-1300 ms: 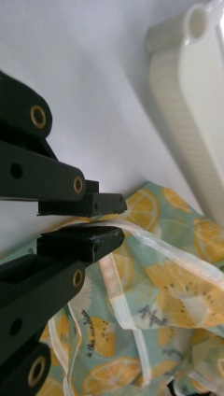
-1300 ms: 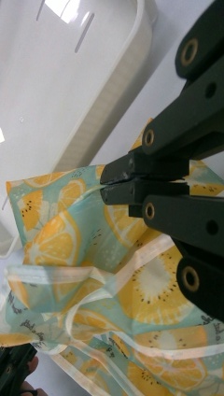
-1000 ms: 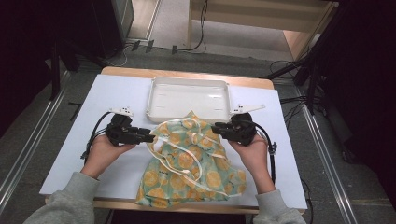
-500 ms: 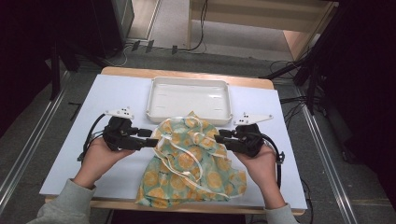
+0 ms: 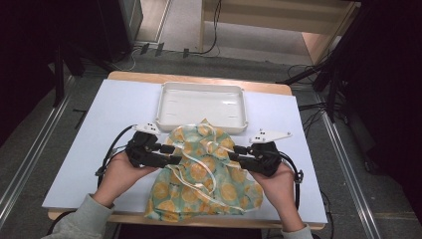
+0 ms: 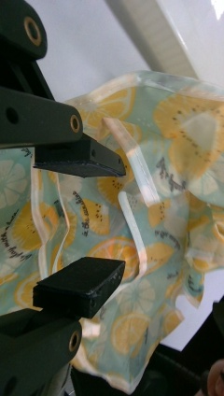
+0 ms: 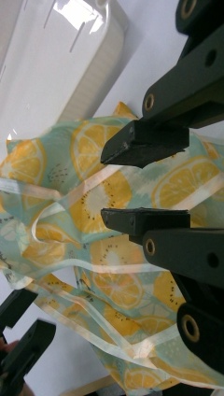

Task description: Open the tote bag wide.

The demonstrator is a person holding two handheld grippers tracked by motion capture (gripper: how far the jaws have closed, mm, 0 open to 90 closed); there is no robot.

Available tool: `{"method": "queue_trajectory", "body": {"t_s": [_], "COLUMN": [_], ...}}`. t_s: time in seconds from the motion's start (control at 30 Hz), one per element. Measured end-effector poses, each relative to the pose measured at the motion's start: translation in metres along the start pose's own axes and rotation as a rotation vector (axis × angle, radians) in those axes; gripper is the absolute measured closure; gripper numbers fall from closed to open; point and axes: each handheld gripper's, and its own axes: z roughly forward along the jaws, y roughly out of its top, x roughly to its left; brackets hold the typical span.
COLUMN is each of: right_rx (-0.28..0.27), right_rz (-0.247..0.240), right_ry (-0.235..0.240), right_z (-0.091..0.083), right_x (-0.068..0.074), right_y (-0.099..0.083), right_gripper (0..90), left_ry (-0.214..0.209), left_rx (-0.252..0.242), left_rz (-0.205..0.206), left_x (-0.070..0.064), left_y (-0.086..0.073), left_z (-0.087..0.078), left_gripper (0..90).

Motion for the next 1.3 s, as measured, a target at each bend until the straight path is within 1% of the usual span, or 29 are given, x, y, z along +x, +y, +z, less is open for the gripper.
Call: {"method": "queue_trajectory", "body": {"t_s": [0.03, 0.07, 0.1, 0.13, 0.23, 0.27, 0.33, 0.37, 0.47, 0.57, 0.6, 0.63, 0.67, 0.7, 0.73, 0.77, 0.8, 0.83, 0.87, 0.9, 0.93, 1.03, 1.07, 1.23, 1.27, 1.3], "right_rx": [0.000, 0.004, 0.004, 0.008, 0.008, 0.009, 0.010, 0.013, 0.010, 0.011, 0.011, 0.011, 0.014, 0.008, 0.005, 0.005, 0.003, 0.003, 0.008, 0.008, 0.012, 0.011, 0.010, 0.029, 0.037, 0.036], "right_rz": [0.000, -0.003, -0.003, -0.013, -0.018, -0.018, -0.017, -0.017, -0.029, -0.026, -0.025, -0.025, -0.023, -0.023, -0.018, -0.018, -0.009, -0.009, -0.014, -0.014, -0.021, -0.020, -0.019, -0.024, -0.028, -0.029], "right_ry": [0.000, 0.007, 0.007, 0.010, 0.013, 0.019, 0.017, 0.019, 0.023, 0.029, 0.035, 0.035, 0.038, 0.043, 0.047, 0.047, 0.048, 0.048, 0.032, 0.032, 0.019, 0.009, -0.007, -0.022, -0.030, -0.040], "right_z": [0.000, 0.002, 0.002, 0.005, 0.007, 0.008, 0.009, 0.009, 0.011, 0.013, 0.016, 0.016, 0.017, 0.020, 0.021, 0.021, 0.024, 0.024, 0.029, 0.029, 0.033, 0.037, 0.039, 0.048, 0.052, 0.053], "right_x": [0.000, 0.001, 0.001, 0.003, 0.004, 0.004, 0.005, 0.007, 0.008, 0.009, 0.009, 0.009, 0.009, 0.010, 0.010, 0.010, 0.010, 0.010, 0.010, 0.010, 0.010, 0.009, 0.009, 0.010, 0.010, 0.010], "right_y": [0.000, -0.001, -0.001, -0.001, -0.001, -0.001, -0.001, -0.001, -0.001, -0.001, 0.000, 0.000, 0.000, 0.001, 0.001, 0.001, 0.002, 0.002, 0.003, 0.003, 0.003, 0.004, 0.005, 0.007, 0.007, 0.007], "right_gripper": [69.0, 68.4, 68.4, 66.7, 65.3, 65.3, 65.3, 64.1, 62.3, 61.2, 59.0, 59.0, 58.1, 53.6, 50.1, 50.1, 47.5, 47.5, 46.7, 46.7, 47.0, 47.3, 48.2, 49.7, 54.7, 57.7], "left_ry": [0.000, 0.002, 0.002, 0.001, 0.004, -0.001, 0.001, 0.002, 0.003, 0.003, 0.000, 0.000, -0.001, 0.001, -0.006, -0.006, 0.001, 0.001, 0.003, 0.003, 0.010, 0.001, 0.001, -0.010, -0.008, -0.011], "left_rx": [0.000, 0.007, 0.007, 0.020, 0.023, 0.019, 0.015, 0.007, 0.002, 0.003, -0.002, -0.002, -0.005, -0.016, -0.017, -0.017, -0.021, -0.021, -0.031, -0.031, -0.040, -0.044, -0.041, -0.043, -0.042, -0.045], "left_rz": [0.000, -0.011, -0.011, -0.015, -0.019, -0.023, -0.023, -0.036, -0.042, -0.042, -0.044, -0.044, -0.043, -0.031, -0.032, -0.032, -0.014, -0.014, -0.004, -0.004, 0.007, 0.002, 0.002, 0.007, 0.010, 0.011], "left_x": [0.000, 0.002, 0.002, 0.003, 0.005, 0.005, 0.006, 0.007, 0.010, 0.011, 0.012, 0.012, 0.011, 0.011, 0.012, 0.012, 0.012, 0.012, 0.012, 0.012, 0.012, 0.013, 0.013, 0.011, 0.010, 0.010], "left_y": [0.000, -0.001, -0.001, -0.002, 0.000, 0.001, 0.002, 0.003, 0.005, 0.005, 0.007, 0.007, 0.008, 0.008, 0.008, 0.008, 0.007, 0.007, 0.007, 0.007, 0.007, 0.007, 0.007, 0.006, 0.006, 0.006], "left_z": [0.000, 0.007, 0.007, 0.014, 0.020, 0.022, 0.023, 0.024, 0.026, 0.029, 0.032, 0.032, 0.033, 0.035, 0.036, 0.036, 0.036, 0.036, 0.036, 0.036, 0.035, 0.035, 0.034, 0.032, 0.031, 0.031], "left_gripper": [48.4, 48.3, 48.2, 48.0, 47.3, 47.0, 46.7, 46.5, 46.5, 47.1, 49.2, 51.9, 51.9, 60.1, 63.6, 69.2, 75.9, 79.5, 84.9, 88.1, 90.0, 90.0, 90.0, 90.0, 90.0, 90.0]}}
